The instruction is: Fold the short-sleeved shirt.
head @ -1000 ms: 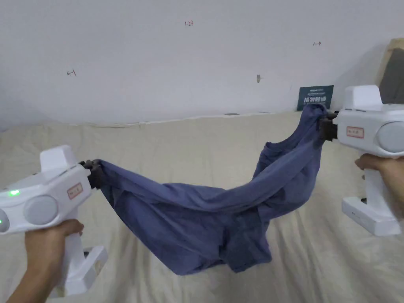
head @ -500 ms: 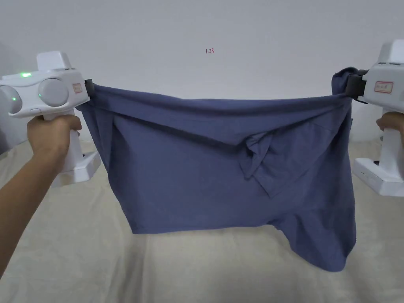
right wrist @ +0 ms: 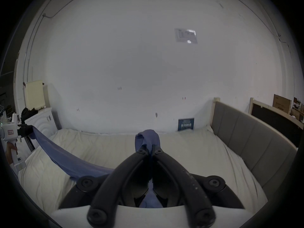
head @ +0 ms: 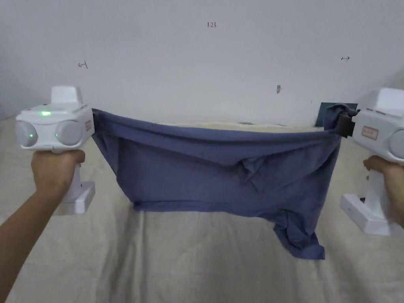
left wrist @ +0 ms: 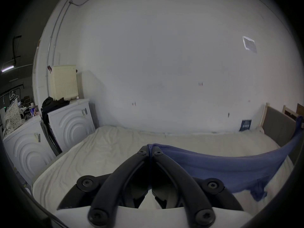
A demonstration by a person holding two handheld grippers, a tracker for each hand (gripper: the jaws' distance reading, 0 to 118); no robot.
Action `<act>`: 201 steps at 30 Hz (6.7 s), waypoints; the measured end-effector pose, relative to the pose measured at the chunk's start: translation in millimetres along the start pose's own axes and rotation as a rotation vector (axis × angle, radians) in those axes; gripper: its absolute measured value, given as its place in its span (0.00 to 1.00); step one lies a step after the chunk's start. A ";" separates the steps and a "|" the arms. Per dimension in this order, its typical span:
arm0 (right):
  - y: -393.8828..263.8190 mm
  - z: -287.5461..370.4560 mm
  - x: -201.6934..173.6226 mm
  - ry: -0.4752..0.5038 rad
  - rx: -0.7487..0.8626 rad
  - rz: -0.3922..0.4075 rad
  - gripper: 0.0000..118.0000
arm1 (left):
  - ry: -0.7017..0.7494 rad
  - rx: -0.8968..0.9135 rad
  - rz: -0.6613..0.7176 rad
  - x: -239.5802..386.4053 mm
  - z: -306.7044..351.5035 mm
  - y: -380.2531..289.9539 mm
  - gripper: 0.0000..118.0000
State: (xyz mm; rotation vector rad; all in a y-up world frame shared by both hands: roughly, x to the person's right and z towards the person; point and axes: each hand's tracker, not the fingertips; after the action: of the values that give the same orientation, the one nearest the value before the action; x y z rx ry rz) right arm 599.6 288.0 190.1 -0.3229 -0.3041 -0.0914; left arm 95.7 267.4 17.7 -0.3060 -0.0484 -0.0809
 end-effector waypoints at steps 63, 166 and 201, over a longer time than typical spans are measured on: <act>-166.5 265.9 -51.4 -0.140 0.217 0.116 0.01 | -0.190 0.104 -0.044 50.2 261.6 -159.9 0.00; 76.6 -25.2 -22.1 0.102 0.217 0.142 0.06 | -0.084 0.166 0.070 -7.9 -28.1 87.4 0.01; -327.7 229.4 21.6 0.204 -0.420 -0.004 0.06 | -0.081 -0.524 0.010 -79.1 233.7 -330.9 0.01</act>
State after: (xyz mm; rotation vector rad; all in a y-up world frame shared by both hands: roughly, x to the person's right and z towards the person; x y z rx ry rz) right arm 511.3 52.3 501.7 -0.7247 -0.0797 -0.1921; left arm -20.1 29.4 334.5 -0.8329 -0.1066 -0.0704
